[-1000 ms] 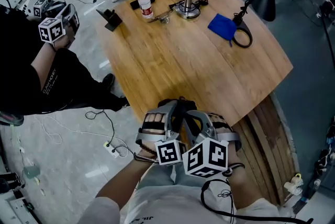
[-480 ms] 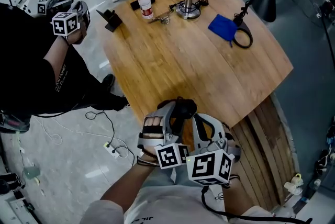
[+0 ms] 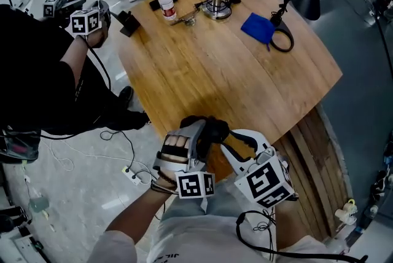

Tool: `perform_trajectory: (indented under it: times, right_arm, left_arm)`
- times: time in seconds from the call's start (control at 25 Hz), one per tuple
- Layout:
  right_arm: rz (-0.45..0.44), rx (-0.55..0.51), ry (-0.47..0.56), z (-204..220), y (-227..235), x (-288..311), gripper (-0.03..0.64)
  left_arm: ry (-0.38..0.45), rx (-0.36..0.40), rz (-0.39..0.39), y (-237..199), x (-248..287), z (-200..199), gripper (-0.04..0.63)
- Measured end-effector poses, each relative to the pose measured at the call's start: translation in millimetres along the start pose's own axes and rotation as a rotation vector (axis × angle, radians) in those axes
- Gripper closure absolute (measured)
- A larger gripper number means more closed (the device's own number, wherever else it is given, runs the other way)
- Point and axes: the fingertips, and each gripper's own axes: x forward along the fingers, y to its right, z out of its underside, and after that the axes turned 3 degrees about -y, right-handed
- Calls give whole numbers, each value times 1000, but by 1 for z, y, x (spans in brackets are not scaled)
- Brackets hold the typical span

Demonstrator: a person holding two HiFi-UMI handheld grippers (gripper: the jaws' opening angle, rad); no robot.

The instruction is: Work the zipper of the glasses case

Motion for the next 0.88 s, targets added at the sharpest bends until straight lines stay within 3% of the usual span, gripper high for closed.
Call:
perform_trajectory:
  times: [0.12,0.24,0.4,0.6,0.68,0.88]
  right_arm:
    - [-52,-82,-67,7,-7,-1,517]
    - [-114,-141,-134,17,-19,3,517]
    - [-63,-238,-215,31,-16,5,518]
    - [-77,-232,-200,34,-18,4,536]
    - [-47,-243,-191,33,-16,2,588]
    - [59,-319,-158,25,-16,-3,603]
  left_arm:
    - [8,129,11,4,-5,0,322]
    - [33,200,21,9,-10,-5,322]
    - [58,278,36,17,-16,-9,334]
    - [85,192,74,23,-18,-11,342]
    - [74,163,76,22,-17,-11,347]
    - [78,64,103,19,-20,-12,353]
